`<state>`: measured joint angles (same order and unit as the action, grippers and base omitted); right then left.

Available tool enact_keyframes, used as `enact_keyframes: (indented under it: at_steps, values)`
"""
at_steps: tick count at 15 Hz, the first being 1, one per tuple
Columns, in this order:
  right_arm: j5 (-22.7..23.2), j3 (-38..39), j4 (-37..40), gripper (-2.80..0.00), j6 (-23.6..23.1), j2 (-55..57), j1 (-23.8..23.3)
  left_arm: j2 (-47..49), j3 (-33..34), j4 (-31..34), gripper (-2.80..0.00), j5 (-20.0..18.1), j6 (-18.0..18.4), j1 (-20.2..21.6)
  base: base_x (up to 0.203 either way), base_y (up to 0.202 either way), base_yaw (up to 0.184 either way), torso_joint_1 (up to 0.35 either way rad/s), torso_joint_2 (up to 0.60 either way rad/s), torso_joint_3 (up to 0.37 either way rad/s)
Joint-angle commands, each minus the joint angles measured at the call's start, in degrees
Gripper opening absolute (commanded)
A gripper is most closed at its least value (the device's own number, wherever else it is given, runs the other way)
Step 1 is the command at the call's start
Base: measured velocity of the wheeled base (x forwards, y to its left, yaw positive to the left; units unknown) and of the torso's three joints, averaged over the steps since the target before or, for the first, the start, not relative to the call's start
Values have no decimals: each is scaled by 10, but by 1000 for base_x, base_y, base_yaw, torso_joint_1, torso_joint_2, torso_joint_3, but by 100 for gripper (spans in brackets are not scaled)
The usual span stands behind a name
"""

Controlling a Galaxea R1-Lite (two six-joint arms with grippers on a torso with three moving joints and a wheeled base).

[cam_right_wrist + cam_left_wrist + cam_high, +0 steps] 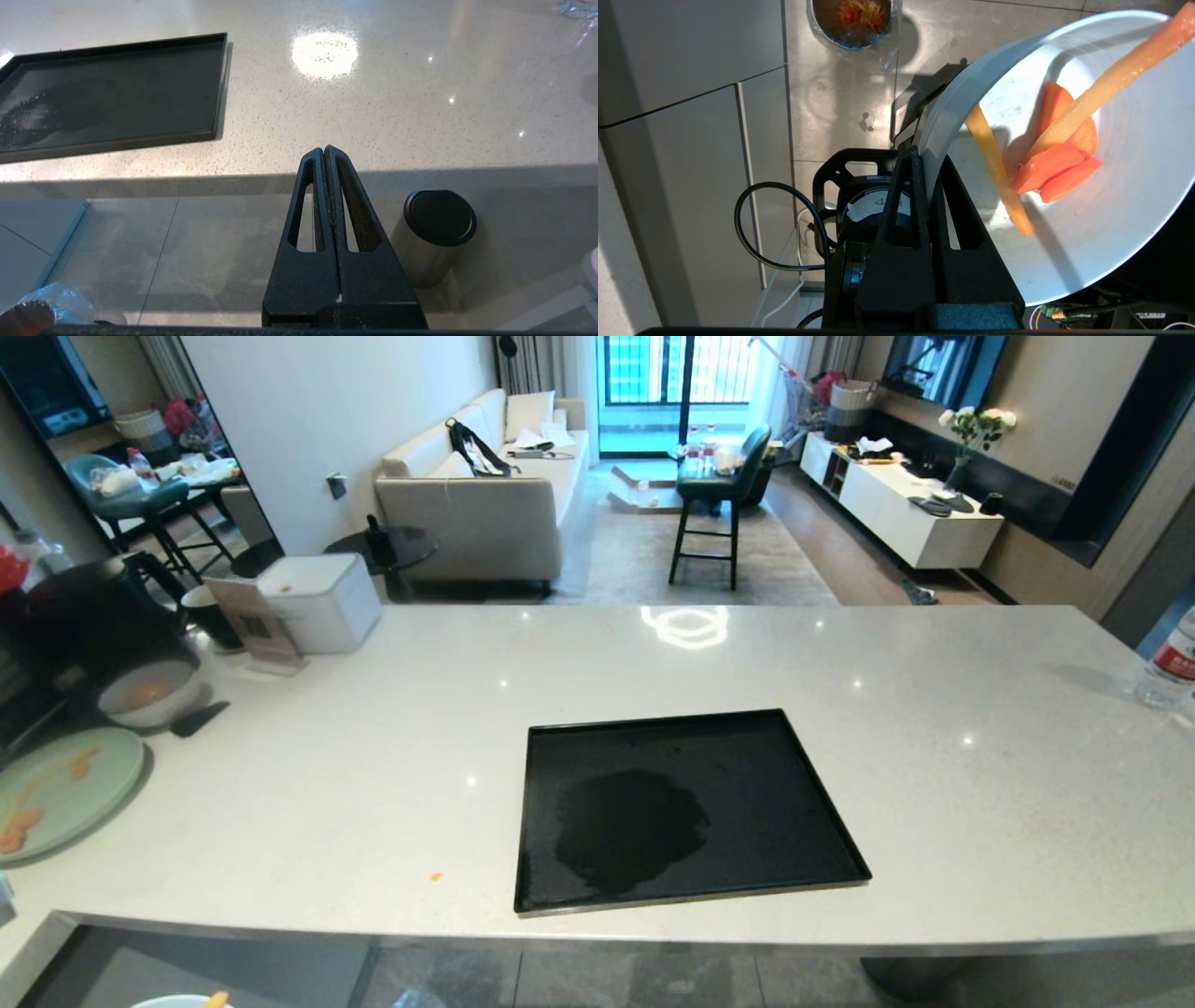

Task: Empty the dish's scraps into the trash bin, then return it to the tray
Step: Move the bowl over the trash can

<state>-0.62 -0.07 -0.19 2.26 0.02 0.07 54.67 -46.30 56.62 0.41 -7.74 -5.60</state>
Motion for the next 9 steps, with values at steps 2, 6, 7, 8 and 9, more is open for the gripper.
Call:
enact_keyframes:
  at_steps: [2,6,7,8,9]
  values:
    - [0,0,0,-280,0,1,0,0,0,3,-280,0,-1,0,0,0,0,-139,334,200]
    - [0,0,0,-280,0,1,0,0,1,3,-280,-1,0,0,0,0,0,-130,349,212]
    - [0,0,0,-280,0,1,0,0,1,3,-280,-1,0,0,0,0,0,-143,372,233]
    - [0,0,0,-280,0,1,0,0,2,3,-280,-1,-1,0,0,0,0,-129,363,218]
    - [0,1,0,-280,0,1,0,0,4,3,-280,-1,0,0,0,0,0,-135,383,237]
